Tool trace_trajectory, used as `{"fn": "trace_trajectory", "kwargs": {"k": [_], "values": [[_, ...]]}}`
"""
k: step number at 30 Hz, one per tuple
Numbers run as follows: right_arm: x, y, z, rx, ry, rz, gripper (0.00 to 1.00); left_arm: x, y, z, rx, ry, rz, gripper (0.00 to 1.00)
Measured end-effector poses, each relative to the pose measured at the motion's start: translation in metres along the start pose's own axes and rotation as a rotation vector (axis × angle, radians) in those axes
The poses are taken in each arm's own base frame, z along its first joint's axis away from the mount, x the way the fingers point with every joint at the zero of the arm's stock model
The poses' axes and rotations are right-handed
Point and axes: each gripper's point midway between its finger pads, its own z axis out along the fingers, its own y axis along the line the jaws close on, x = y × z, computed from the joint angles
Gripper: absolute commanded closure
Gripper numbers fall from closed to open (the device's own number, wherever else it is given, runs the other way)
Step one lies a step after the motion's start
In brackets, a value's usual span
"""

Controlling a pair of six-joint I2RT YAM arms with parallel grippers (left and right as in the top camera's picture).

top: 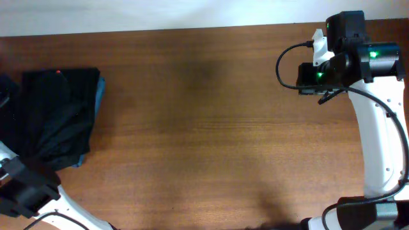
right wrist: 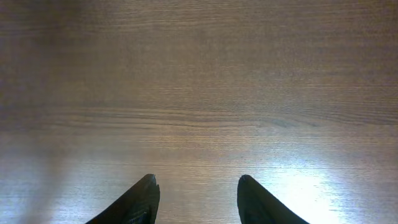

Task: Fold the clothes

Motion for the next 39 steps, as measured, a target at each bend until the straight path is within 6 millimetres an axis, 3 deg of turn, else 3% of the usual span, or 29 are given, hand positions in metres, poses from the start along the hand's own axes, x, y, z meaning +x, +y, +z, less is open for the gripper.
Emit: {"fn": "trace_trajectory", "kwargs": {"k": [6,7,8,9,10,11,13,14,17,21,29,39], "values": [[0.0,0.0,0.0,0.0,0.0,0.0,0.54,-0.008,0.013,-0.001,-0.069,-0.034,0.0,0.02],[0.0,0.0,0.0,0.0,0.0,-0.001,0.54,-0.012,0.014,-0.001,-0.073,-0.052,-0.004,0.11],[0.0,0.0,0.0,0.0,0.0,0.0,0.54,-0.017,0.016,-0.001,-0.078,-0.071,-0.006,0.28],[0.0,0.0,0.0,0.0,0.0,0.0,0.54,-0.024,0.018,-0.002,-0.08,-0.099,-0.015,0.57],[0.0,0.0,0.0,0.0,0.0,0.0,0.54,-0.027,0.019,-0.003,-0.083,-0.114,-0.012,0.74],[0.0,0.0,0.0,0.0,0.0,0.0,0.54,-0.031,0.02,-0.003,-0.084,-0.13,-0.015,0.84],[0.0,0.0,0.0,0.0,0.0,0.0,0.54,-0.038,0.021,-0.004,-0.085,-0.159,-0.018,0.83],[0.0,0.0,0.0,0.0,0.0,0.0,0.54,-0.042,0.02,-0.005,-0.085,-0.176,-0.018,0.77],[0.0,0.0,0.0,0.0,0.0,0.0,0.54,-0.047,0.02,-0.002,-0.086,-0.191,-0.016,0.34],[0.0,0.0,0.0,0.0,0.0,0.0,0.54,-0.037,0.024,0.017,-0.096,-0.135,-0.021,0.23],[0.0,0.001,0.0,-0.003,0.0,0.0,0.54,-0.022,0.019,0.054,-0.047,-0.052,0.041,0.19],[0.001,0.0,0.001,-0.003,0.006,0.001,0.54,-0.019,0.008,0.07,0.011,-0.039,0.189,0.18]]}}
